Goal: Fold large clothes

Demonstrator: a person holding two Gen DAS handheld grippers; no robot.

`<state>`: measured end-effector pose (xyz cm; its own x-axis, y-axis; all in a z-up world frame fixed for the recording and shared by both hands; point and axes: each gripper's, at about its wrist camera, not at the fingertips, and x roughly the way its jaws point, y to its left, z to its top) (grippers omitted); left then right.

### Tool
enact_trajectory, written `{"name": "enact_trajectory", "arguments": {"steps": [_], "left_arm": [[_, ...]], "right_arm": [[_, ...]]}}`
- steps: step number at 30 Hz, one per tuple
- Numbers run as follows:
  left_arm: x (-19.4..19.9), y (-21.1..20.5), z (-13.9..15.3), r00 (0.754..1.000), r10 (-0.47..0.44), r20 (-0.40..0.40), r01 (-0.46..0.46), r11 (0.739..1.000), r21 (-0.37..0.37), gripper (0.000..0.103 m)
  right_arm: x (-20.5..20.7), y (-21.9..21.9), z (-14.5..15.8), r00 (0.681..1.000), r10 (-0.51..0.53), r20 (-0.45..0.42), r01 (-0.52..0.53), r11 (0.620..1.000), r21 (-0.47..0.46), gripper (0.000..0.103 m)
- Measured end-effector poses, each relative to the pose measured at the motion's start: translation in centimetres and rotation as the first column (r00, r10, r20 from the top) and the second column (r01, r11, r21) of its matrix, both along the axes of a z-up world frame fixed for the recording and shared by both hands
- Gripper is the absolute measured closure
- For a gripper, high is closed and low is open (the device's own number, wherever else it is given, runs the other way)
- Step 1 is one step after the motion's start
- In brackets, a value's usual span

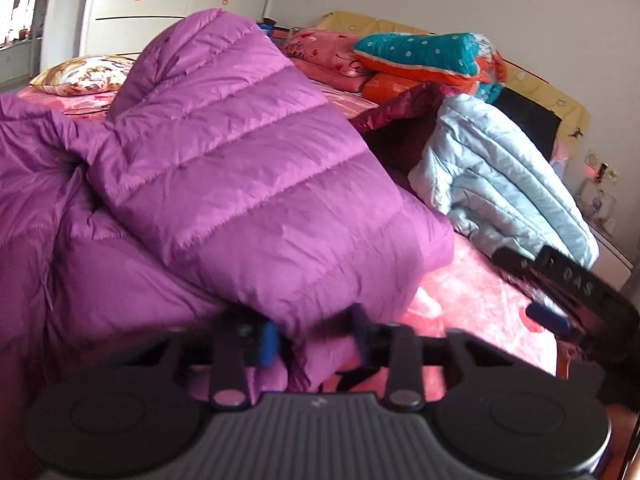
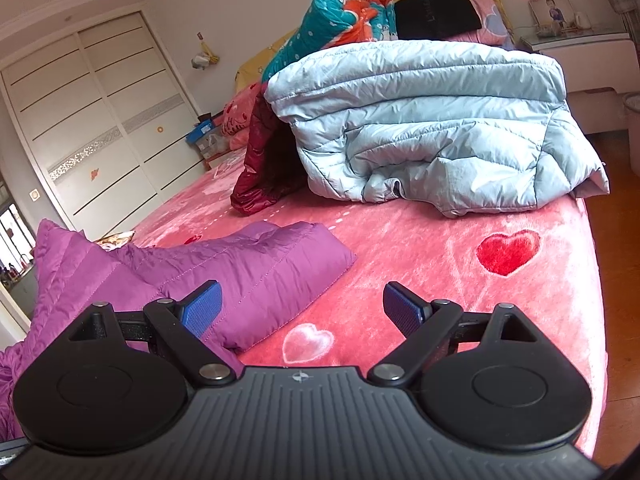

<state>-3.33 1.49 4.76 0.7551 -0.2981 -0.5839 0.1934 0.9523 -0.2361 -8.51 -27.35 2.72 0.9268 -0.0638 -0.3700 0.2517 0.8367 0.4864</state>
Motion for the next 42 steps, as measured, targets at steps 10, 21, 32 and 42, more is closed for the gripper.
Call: {"name": "enact_trajectory", "arguments": {"steps": [10, 21, 32, 42], "left_arm": [[1.9, 2.0, 8.0, 0.985, 0.034, 0.171, -0.026, 0.999, -0.047, 0.099], [8.9, 9.3, 16.0, 0.915, 0.204, 0.349, -0.192, 0.979, -0.068, 0.099], [17.5, 20.5, 15.3, 0.791, 0.483, 0.374, -0.530, 0.847, 0.027, 0.099], [21.6, 28.2, 8.9, 0.704, 0.650, 0.285, -0.697, 0.710, 0.103, 0.099]], "right_arm": [[0.9, -0.1, -0.3, 1.000, 0.011, -0.017, -0.011, 1.000, 0.023, 0.000], [2.7, 1.0, -0.5, 0.998, 0.046, -0.049, -0.047, 0.999, -0.021, 0.000], [5.6, 2.6, -1.5, 0.990, 0.103, -0.096, -0.111, 0.991, -0.081, 0.000], [7.5, 4.4, -2.5, 0.982, 0.137, -0.131, -0.159, 0.971, -0.178, 0.000]]}}
